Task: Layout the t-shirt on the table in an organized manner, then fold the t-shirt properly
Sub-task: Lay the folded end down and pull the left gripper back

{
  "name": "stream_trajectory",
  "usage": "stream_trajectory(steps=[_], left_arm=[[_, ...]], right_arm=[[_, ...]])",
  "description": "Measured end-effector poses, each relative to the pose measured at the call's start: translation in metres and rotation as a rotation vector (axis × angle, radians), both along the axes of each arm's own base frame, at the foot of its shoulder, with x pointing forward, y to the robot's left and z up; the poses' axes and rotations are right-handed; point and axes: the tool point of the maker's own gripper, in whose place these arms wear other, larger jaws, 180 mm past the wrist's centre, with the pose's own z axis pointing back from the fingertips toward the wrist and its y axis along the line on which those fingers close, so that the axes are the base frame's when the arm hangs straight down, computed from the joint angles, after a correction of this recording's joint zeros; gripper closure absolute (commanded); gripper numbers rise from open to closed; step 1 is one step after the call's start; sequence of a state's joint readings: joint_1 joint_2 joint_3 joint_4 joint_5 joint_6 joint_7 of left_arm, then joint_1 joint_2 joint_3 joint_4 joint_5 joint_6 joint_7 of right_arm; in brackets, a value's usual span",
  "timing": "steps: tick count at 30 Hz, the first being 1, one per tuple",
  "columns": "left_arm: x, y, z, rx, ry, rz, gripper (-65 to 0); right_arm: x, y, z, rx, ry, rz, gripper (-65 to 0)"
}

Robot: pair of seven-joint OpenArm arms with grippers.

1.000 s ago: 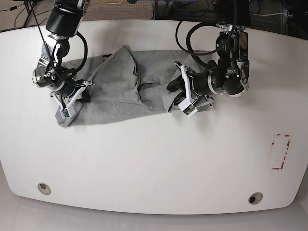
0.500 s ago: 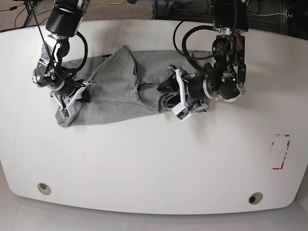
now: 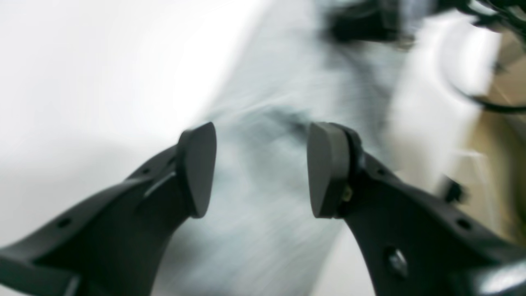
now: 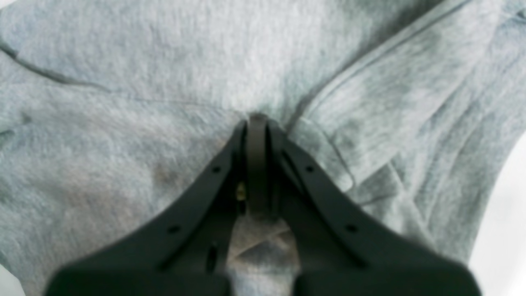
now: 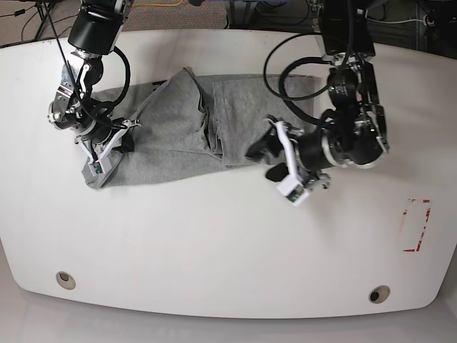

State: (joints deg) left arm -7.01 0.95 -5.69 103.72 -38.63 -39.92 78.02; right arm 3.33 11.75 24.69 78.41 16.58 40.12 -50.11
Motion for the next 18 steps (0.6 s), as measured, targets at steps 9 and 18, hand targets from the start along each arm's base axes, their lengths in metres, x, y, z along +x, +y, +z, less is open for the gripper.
stream_trajectory(steps=[9, 18], left_arm=[[0.000, 0.056, -0.041, 0.087, 0.116, 0.089, -25.7], [-0.020, 0.063, -0.062, 0.062, 0.155, 0.107, -5.7]], right_arm=[[0.000, 0.000, 0.000, 0.001, 0.000, 0.000, 0.0], [0.000, 0.001, 0.000, 0.001, 0.000, 0.000, 0.0]])
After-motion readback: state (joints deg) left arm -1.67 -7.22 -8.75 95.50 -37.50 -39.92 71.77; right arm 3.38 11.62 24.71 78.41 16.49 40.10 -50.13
